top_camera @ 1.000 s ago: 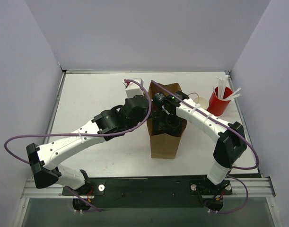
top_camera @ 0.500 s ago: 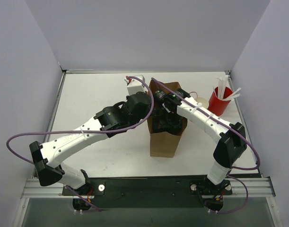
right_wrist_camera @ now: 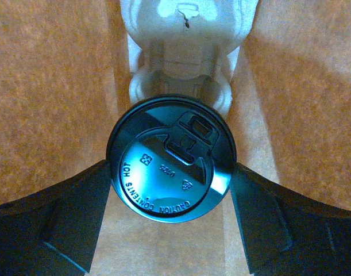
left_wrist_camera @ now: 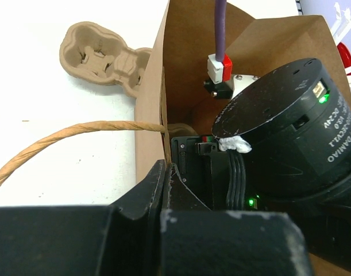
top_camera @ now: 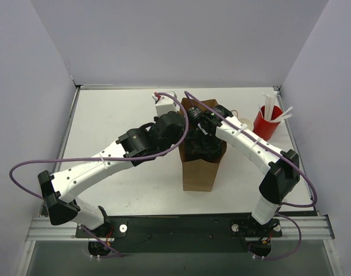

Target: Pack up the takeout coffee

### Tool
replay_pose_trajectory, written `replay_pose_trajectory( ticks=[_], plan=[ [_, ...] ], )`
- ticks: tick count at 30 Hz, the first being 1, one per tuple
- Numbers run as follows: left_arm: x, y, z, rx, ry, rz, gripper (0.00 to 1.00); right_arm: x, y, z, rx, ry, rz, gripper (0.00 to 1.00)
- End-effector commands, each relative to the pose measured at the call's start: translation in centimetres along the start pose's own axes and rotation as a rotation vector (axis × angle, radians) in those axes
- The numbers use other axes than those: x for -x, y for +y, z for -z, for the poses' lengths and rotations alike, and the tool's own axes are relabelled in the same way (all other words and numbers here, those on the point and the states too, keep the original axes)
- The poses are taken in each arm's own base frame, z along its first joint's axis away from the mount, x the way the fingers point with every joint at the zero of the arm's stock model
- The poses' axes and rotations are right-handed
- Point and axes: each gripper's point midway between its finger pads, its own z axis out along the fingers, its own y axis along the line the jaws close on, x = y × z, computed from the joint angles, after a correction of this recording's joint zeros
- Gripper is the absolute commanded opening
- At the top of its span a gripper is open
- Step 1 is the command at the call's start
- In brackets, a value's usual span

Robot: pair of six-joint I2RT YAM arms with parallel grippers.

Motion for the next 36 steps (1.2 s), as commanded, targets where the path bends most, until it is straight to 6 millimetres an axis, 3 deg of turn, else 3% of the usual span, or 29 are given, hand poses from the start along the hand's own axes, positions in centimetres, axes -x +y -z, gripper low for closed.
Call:
replay_pose_trajectory(
  ticks=[1, 36],
  plan=[
    [2.6, -0.4, 0.6, -0.003, -0.059, 0.042, 0.0, 0.1, -1.0, 1.5, -0.032, -0.01, 0.004, 0.76],
    [2.3, -0.3, 0.4, 0.01, -0.055, 0.046, 0.0, 1.8, -1.2, 5.8, -0.013, -0.1, 0.005, 0.76]
  ],
)
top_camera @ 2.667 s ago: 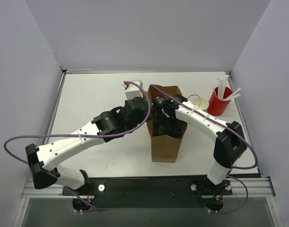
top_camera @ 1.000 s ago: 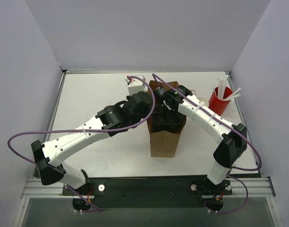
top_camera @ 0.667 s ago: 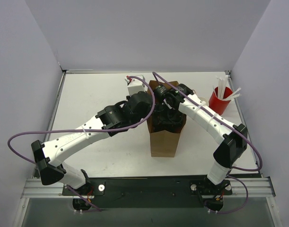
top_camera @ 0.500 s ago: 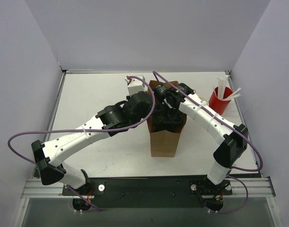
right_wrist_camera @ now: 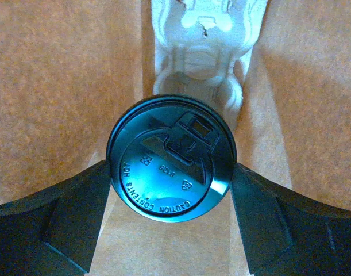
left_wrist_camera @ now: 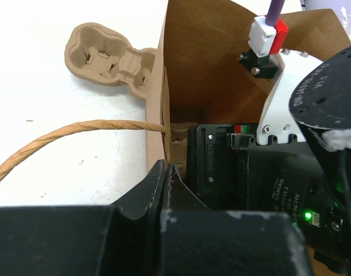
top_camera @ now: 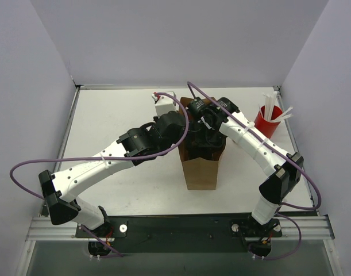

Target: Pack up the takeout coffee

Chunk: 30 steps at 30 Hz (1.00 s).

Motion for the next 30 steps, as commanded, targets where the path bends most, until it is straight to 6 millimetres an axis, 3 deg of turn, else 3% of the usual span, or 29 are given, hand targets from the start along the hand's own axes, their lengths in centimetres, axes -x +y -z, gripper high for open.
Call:
replay_pose_trajectory(
  ticks=[1, 30],
  plan=[
    [2.4, -0.6, 0.7, -0.009, -0.05, 0.043, 0.0, 0.2, -1.5, 2.1, -0.033, -0.03, 0.002, 0.76],
    [2.9, -1.3, 0.9, -0.05, -0.063, 0.028, 0.0, -0.5, -1.3, 0.8, -0.054, 0.006, 0.041, 0.76]
  ],
)
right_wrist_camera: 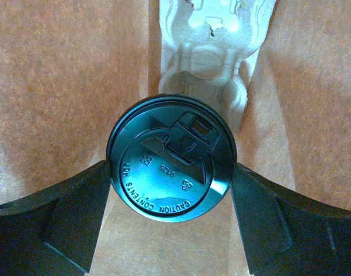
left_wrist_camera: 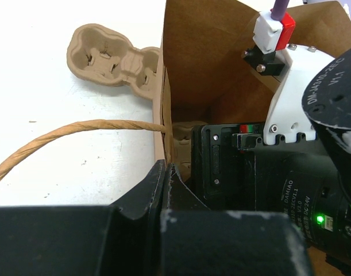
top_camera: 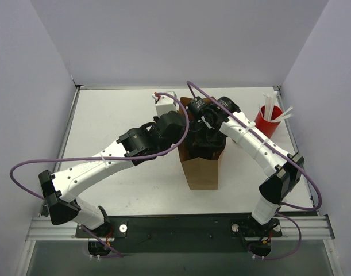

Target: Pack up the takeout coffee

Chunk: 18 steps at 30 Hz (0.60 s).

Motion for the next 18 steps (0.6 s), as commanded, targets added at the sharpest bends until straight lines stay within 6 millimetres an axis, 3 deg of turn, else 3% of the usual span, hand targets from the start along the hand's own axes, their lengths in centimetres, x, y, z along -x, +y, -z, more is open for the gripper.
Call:
replay_pose_trajectory(
  ticks=[1, 18],
  plan=[
    [3.1, -1.4, 0.9, -0.057, -0.071, 0.043, 0.0, -0.8, -1.2, 0.0, -0.054, 0.019, 0.027, 0.76],
    [2.9, -2.4, 0.9, -0.098, -0.049, 0.011, 0.0, -0.4, -0.4, -0.3, -0.031, 0.016, 0.028, 0.76]
  ],
)
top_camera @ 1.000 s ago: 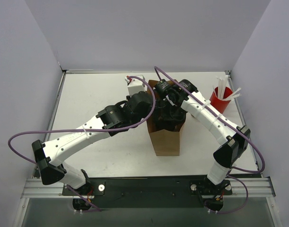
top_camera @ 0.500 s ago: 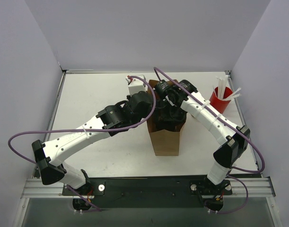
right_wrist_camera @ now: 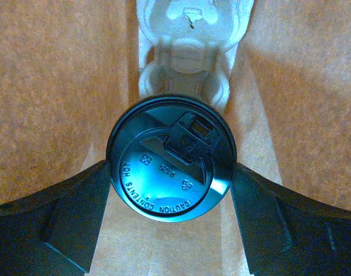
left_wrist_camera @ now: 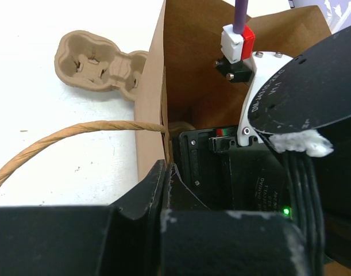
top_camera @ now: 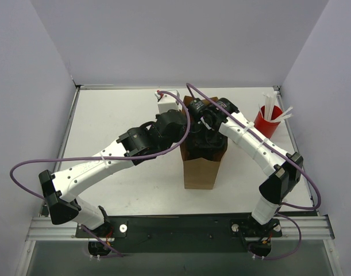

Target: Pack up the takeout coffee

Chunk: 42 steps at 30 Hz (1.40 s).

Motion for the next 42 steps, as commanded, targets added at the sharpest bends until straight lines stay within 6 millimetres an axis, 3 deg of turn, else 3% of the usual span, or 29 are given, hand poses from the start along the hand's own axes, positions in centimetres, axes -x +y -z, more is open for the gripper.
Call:
replay_pose_trajectory(
  ticks=[1, 31, 42],
  plan=[
    [2.6, -1.6, 0.8, -0.056, -0.051, 0.036, 0.0, 0.1, -0.2, 0.3, -0.02, 0.001, 0.022, 0.76],
    [2.3, -1.6, 0.8, -0.066, -0.048, 0.033, 0.0, -1.6, -1.0, -2.0, -0.082, 0.065, 0.051, 0.76],
    [2.0, -1.4, 0.8, -0.059, -0.041, 0.025, 0.0, -0.1, -0.4, 0.0, -0.047, 0.002, 0.048, 0.76]
  ],
)
